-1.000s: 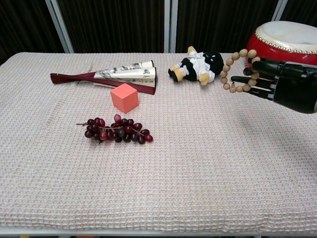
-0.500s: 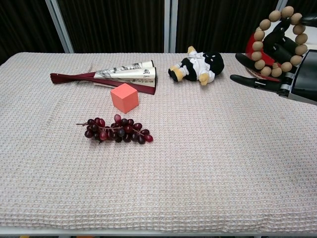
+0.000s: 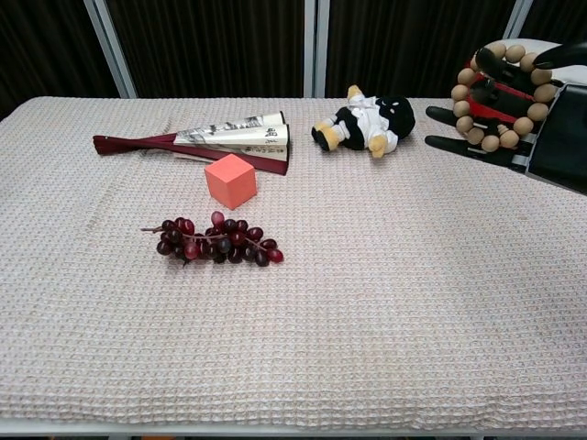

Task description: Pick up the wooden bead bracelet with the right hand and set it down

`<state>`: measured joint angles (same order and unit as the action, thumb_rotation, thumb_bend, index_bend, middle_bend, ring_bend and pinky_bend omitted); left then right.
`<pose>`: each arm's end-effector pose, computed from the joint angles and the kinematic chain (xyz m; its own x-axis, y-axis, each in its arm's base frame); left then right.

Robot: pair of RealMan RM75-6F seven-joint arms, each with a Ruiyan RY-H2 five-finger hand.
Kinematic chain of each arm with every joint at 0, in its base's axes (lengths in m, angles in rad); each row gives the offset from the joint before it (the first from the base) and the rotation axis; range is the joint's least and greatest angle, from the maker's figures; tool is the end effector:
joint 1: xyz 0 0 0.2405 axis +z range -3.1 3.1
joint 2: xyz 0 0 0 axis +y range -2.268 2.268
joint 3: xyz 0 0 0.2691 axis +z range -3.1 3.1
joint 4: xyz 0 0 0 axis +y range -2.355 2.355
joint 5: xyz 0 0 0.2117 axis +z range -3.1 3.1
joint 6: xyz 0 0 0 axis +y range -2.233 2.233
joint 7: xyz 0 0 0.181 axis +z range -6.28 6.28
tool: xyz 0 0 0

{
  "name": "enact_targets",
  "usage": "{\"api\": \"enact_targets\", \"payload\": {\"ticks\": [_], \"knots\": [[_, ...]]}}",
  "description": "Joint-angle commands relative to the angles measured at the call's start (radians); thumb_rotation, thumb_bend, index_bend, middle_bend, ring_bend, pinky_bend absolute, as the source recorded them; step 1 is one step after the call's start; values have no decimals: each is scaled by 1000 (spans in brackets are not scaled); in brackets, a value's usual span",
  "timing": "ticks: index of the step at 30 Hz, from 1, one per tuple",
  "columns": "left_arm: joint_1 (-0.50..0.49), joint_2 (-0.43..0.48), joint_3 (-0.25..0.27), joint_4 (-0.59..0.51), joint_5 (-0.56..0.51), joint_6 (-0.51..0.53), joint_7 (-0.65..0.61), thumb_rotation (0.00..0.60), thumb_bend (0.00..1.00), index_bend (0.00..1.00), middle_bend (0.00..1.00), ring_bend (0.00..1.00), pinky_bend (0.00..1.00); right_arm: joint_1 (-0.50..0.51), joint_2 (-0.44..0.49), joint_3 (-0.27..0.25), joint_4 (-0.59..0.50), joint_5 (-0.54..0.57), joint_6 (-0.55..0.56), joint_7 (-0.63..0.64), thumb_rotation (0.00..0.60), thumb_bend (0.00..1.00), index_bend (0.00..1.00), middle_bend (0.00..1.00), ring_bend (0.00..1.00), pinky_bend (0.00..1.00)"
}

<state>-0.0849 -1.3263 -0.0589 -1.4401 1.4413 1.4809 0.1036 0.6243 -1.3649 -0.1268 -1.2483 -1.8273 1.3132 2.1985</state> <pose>-0.3461 0.2217 0.1127 0.4509 0.0064 0.8925 0.8909 0.0573 -0.4505 -0.2122 -0.3196 0.0316 -0.7938 -0.6026 -0.0819 -0.2192 0.4092 -0.8857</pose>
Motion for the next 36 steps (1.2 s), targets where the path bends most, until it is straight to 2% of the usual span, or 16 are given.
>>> {"api": "enact_targets", "payload": {"ticks": [1,3,6,11,13,17,20,22,26,36], "knots": [[-1,-1,0,1,1,0,0,600,0,145,103,0,0,-27,-16,21,-61,88,-47,-278,306,408,325,460,90,0],[-1,-1,0,2,0,0,-1,600,0,145,103,0,0,-35,-26,31,-66,112,-51,-345,298,359,322,458,91,0],[0,-1,0,3,-3,-2,-2,600,0,145,103,0,0,-47,-41,50,-75,151,-59,-437,297,346,321,461,99,0],[-1,-3,1,8,-8,-10,-3,600,0,145,103,0,0,-50,-64,64,-70,171,-64,-451,288,440,322,476,110,0],[-1,-4,0,9,-9,-11,-3,600,0,145,103,0,0,-47,-74,65,-56,167,-64,-443,263,424,324,480,110,0],[-3,-5,-1,11,-12,-14,-1,600,0,145,103,0,0,-37,-90,69,-28,167,-77,-438,177,353,330,483,110,0],[-4,-6,-1,13,-16,-19,0,600,0,145,103,0,0,-27,-96,72,-21,173,-98,-433,141,329,331,483,110,0],[-5,-7,-2,14,-17,-21,1,600,0,145,103,0,0,-21,-98,71,-18,172,-107,-417,127,366,332,483,110,0],[-5,-10,-1,18,-22,-26,0,600,0,145,103,0,0,-10,-114,71,1,163,-110,-382,116,588,333,482,110,0],[-4,-12,-4,25,-26,-25,-4,600,0,145,103,0,0,-6,-139,69,34,160,-102,-367,114,659,333,485,110,0]]}}
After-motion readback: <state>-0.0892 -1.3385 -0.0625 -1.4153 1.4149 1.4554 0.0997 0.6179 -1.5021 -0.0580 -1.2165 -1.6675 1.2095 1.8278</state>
